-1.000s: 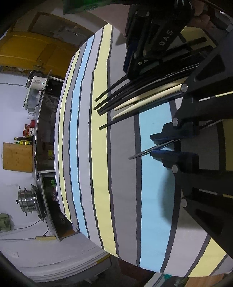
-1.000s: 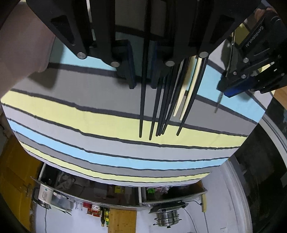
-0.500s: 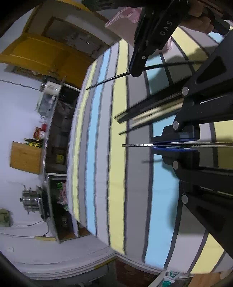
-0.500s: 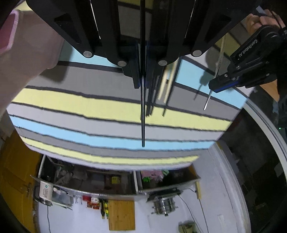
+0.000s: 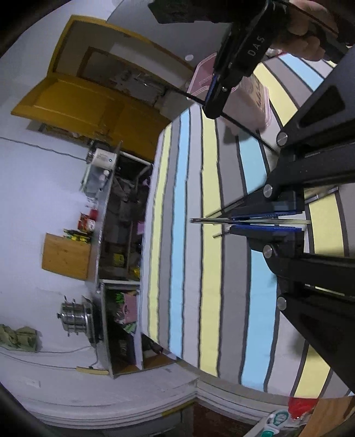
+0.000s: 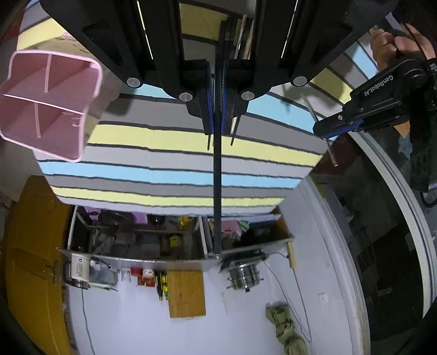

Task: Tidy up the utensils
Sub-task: 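Lift the black chopstick with the right tool while the left tool carries the skewer to the pink holder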

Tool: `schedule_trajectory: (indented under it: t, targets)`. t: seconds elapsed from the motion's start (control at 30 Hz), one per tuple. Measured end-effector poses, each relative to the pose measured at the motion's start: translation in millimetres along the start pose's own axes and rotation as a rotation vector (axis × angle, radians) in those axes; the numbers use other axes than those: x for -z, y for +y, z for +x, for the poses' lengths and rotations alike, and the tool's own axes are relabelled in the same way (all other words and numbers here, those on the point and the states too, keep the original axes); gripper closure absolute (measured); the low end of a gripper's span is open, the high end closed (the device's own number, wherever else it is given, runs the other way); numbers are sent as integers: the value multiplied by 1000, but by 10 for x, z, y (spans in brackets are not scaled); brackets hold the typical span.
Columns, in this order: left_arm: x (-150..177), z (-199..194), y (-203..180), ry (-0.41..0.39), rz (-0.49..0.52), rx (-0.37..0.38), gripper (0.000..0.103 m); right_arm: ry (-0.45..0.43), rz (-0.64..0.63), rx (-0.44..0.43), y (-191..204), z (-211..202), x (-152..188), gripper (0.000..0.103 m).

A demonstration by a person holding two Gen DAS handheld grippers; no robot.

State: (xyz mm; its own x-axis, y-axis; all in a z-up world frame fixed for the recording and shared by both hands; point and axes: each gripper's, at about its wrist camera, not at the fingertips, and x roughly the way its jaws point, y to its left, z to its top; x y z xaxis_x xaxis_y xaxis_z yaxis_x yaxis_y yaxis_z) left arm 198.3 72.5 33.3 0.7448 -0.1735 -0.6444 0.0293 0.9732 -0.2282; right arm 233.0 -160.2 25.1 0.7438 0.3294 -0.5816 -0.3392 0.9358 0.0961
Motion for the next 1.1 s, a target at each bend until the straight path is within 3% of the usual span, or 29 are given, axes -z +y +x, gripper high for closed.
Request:
schedule_trajectory:
  t: [0.3,0.57,0.83,1.1]
  targets:
    - [-372,-400,-442,-68,46,84,98,-99,24,11,-115,-519,-156,98]
    - [-758,-473,-1139,-105,114,187,98,-203,71,67,-428,-1051,-330,98]
    - [-949,-227,-1730,-98,152,277,98,-265,127,141,-796,-1416,-365,97]
    - [-827,336,-1989,-30,161,308,98,-234,178,178,-1106,-1296,-219,97]
